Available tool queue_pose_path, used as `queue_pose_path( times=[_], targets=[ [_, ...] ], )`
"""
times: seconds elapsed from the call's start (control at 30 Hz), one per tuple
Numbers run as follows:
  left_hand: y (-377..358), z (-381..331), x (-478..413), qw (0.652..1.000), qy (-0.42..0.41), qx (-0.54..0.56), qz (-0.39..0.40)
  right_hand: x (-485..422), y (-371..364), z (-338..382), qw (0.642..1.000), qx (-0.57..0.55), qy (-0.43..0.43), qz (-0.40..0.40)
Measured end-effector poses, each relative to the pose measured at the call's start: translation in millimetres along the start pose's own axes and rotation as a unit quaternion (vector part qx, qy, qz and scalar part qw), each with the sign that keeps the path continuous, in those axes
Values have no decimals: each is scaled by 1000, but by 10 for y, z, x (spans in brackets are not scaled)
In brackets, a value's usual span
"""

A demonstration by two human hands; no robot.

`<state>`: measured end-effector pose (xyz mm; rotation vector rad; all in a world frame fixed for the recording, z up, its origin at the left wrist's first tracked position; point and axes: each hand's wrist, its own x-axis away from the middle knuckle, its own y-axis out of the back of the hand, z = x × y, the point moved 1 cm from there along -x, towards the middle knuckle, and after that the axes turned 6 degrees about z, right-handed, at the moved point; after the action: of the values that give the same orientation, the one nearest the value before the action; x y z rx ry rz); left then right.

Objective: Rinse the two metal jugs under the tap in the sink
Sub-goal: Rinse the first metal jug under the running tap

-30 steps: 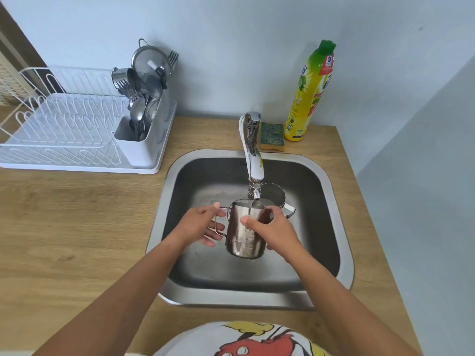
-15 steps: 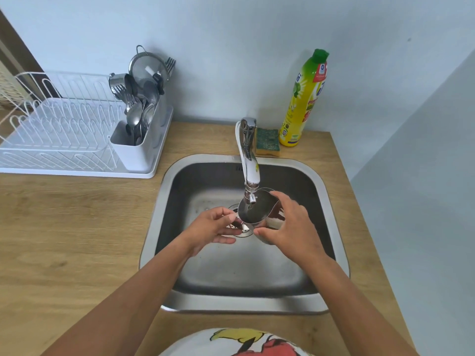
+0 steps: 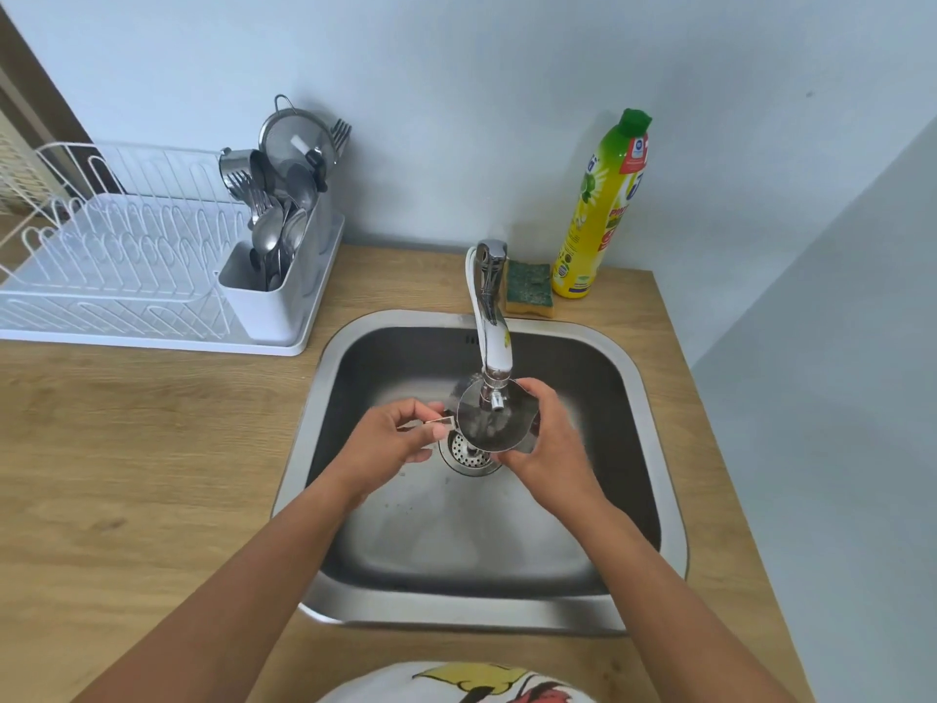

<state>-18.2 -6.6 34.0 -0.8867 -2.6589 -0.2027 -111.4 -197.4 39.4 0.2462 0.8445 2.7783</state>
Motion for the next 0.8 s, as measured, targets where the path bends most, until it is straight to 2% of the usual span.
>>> queue_pose_path(
  times=[0.13, 0.33, 0.43, 0.53, 0.7, 0.8],
  targets=[
    [82, -82, 51, 996, -39, -73, -31, -87, -117, -17, 996, -64, -42, 42],
    [247, -181, 123, 968, -20, -235, -84, -183, -319, -131, 976, -152, -97, 119],
    [266, -213, 155, 960, 4, -266, -91, -133, -326, -111, 969, -168, -117, 139],
    [240, -192, 191, 970, 44, -228, -74, -46, -286, -113, 965, -176, -128, 148],
    [106, 3, 196, 993, 118, -23, 12, 80, -93, -61, 972, -165, -127, 111],
    [-20, 104, 157, 992, 110, 46, 34, 75, 12, -49, 978, -140, -105, 110]
  ],
)
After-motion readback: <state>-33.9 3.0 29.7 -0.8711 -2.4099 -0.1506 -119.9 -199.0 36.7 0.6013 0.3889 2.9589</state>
